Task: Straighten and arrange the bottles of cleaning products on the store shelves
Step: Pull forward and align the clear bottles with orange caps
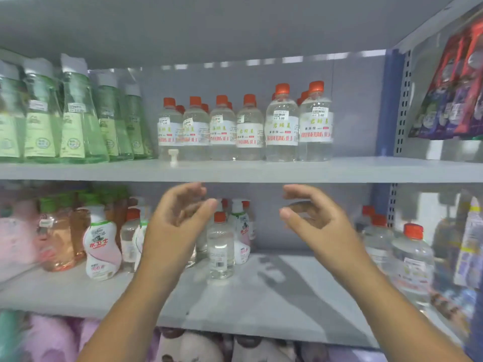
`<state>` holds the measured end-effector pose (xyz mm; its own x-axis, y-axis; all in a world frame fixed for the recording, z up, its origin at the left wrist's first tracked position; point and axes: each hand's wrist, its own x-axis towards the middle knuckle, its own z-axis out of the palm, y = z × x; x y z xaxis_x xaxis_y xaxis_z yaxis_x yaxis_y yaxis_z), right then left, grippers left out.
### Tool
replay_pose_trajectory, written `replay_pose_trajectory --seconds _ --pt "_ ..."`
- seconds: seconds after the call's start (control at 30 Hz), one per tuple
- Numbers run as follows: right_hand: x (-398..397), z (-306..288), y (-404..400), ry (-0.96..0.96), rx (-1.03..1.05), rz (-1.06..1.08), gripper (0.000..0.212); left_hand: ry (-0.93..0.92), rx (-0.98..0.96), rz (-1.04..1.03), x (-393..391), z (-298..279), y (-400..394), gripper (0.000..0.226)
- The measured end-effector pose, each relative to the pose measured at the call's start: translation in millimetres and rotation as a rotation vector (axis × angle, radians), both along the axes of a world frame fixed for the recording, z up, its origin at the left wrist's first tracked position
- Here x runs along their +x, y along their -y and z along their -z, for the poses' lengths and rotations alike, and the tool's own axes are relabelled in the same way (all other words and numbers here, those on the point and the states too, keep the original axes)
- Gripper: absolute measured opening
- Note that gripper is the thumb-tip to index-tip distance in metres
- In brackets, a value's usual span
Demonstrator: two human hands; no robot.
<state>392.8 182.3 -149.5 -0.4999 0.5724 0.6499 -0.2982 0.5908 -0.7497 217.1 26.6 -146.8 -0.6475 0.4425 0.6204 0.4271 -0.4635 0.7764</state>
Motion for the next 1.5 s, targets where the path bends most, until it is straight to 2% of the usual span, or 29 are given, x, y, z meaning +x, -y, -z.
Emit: replay_pose_trajectory --seconds 0.17,0.27,0.37,0.5,0.57,0.63,0.83,0.93,1.0,1.13,1.27,1.3,1.4,1.5 --pt "-95.8 64.6 -11.5 0.218 -0.213 0.123 0.019 0.118 -0.413 -0.111 -72.3 86.3 -31.5 0.05" --pt "-141.6 80.4 -24.2 0.312 -0.328 0.175 0.027 0.137 -0.528 -0.035 -95.6 115.7 -63.5 0.063" --pt "-171.6 80.9 -27.4 0.362 -0.41 0.2 0.033 0.024 -0.601 -0.03 -109.2 122.1 -92.4 0.065" --pt "-192.9 82.2 -27.7 0.39 -0.388 0.269 0.037 -0.023 -0.589 -0.027 -127.0 115.0 -88.7 0.055" --pt "-202.3 84.1 -21.9 0.356 -0.404 0.268 0.045 -0.005 -0.562 0.018 -137.3 118.8 -59.7 0.057" --pt "-218.8 88.1 -9.5 0.371 -0.398 0.247 0.039 0.015 -0.535 0.014 -146.3 123.9 -19.7 0.055" --pt "-299.3 110.4 24.4 0.512 -0.261 0.226 0.049 0.08 -0.394 -0.077 -173.0 141.0 65.7 0.062" --pt "-328.7 128.1 19.6 0.501 -0.265 0.367 0.072 0.07 -0.384 -0.091 -193.5 148.2 77.1 0.063" --pt "-341.1 137.7 12.8 0.512 -0.232 0.45 0.079 0.052 -0.398 -0.076 -205.4 150.4 80.5 0.059" --pt "-334.8 132.9 19.7 0.497 -0.215 0.453 0.069 0.02 -0.407 -0.019 -218.1 149.4 82.9 0.056" --pt "-285.3 115.8 51.7 0.437 -0.213 0.394 0.038 0.001 -0.435 0.004 -220.5 146.4 81.1 0.061" --pt "-270.3 113.7 57.4 0.438 -0.222 0.348 0.042 -0.012 -0.447 -0.01 -219.2 144.8 80.4 0.062" --pt "-240.2 103.6 60.7 0.42 -0.241 0.308 0.075 -0.022 -0.473 -0.039 -213.0 136.8 75.0 0.06" --pt "-222.7 93.2 58.4 0.431 -0.248 0.301 0.068 -0.014 -0.495 -0.026 -197.5 128.2 71.9 0.061"
